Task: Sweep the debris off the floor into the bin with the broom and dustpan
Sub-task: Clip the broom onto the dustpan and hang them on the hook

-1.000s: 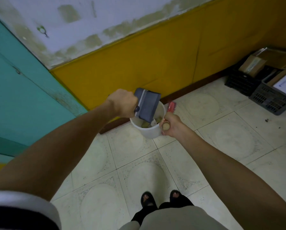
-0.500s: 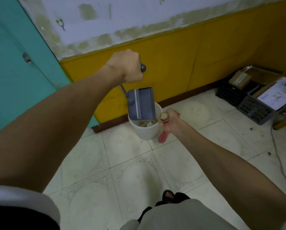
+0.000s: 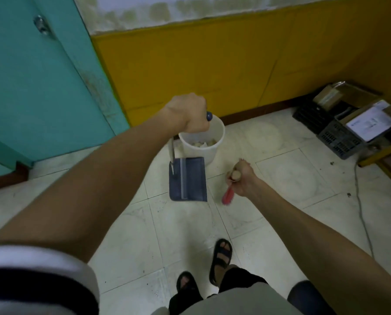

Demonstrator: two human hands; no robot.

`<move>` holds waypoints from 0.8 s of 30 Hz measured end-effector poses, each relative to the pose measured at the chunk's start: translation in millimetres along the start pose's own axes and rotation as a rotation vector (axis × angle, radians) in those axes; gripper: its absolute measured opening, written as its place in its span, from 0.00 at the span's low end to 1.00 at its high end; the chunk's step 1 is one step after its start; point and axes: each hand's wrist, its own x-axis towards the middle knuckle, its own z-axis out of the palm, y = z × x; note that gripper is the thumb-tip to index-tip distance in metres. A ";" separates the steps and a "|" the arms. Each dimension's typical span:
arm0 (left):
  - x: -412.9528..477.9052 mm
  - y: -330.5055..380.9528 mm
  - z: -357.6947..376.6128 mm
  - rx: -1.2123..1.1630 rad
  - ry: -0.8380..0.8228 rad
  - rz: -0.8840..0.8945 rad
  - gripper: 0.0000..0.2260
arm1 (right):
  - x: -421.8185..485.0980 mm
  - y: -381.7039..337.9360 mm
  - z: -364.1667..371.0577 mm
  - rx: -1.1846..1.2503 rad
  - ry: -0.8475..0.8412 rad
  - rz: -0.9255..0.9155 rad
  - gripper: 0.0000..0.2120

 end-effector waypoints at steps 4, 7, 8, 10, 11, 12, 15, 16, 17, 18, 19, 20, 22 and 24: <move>1.5 -1.6 57.7 -0.042 -0.119 -0.022 0.12 | 19.9 21.2 -18.7 -0.056 0.003 0.052 0.11; 1.9 6.5 106.5 -0.018 -0.238 -0.016 0.10 | 36.0 31.9 -35.2 -0.120 0.000 0.109 0.08; -0.4 10.1 121.1 -0.005 -0.299 -0.007 0.11 | 39.4 35.1 -39.8 -0.127 -0.020 0.131 0.08; -2.1 17.5 149.0 0.032 -0.421 0.021 0.11 | 43.7 36.3 -46.1 -0.131 -0.067 0.182 0.11; -3.5 21.8 162.6 0.034 -0.478 0.020 0.10 | 45.4 37.8 -49.6 -0.117 -0.075 0.210 0.13; -4.2 26.8 174.6 0.025 -0.524 0.012 0.08 | 49.2 38.7 -53.1 -0.098 -0.079 0.241 0.13; -2.1 33.2 207.7 -0.047 -0.585 -0.046 0.06 | 60.2 41.1 -61.9 -0.076 -0.065 0.331 0.09; -1.6 32.3 218.8 -0.064 -0.592 -0.069 0.06 | 63.6 41.2 -63.5 -0.072 -0.065 0.356 0.09; -1.9 30.3 228.8 -0.060 -0.595 -0.077 0.05 | 67.1 40.6 -64.6 -0.061 -0.070 0.374 0.09; -2.8 27.8 238.2 -0.047 -0.598 -0.081 0.04 | 70.3 39.5 -64.1 -0.044 -0.085 0.396 0.09; -3.6 25.5 247.8 -0.037 -0.597 -0.085 0.06 | 72.3 38.4 -62.8 -0.026 -0.102 0.417 0.09; -4.7 23.4 256.5 -0.026 -0.592 -0.084 0.09 | 73.3 37.3 -61.4 -0.020 -0.123 0.431 0.09; -4.5 19.0 266.1 -0.013 -0.566 -0.079 0.09 | 73.7 34.5 -57.8 -0.025 -0.156 0.443 0.07; 1.4 13.0 267.7 -0.025 -0.533 -0.048 0.06 | 75.7 32.6 -52.4 -0.011 -0.169 0.452 0.06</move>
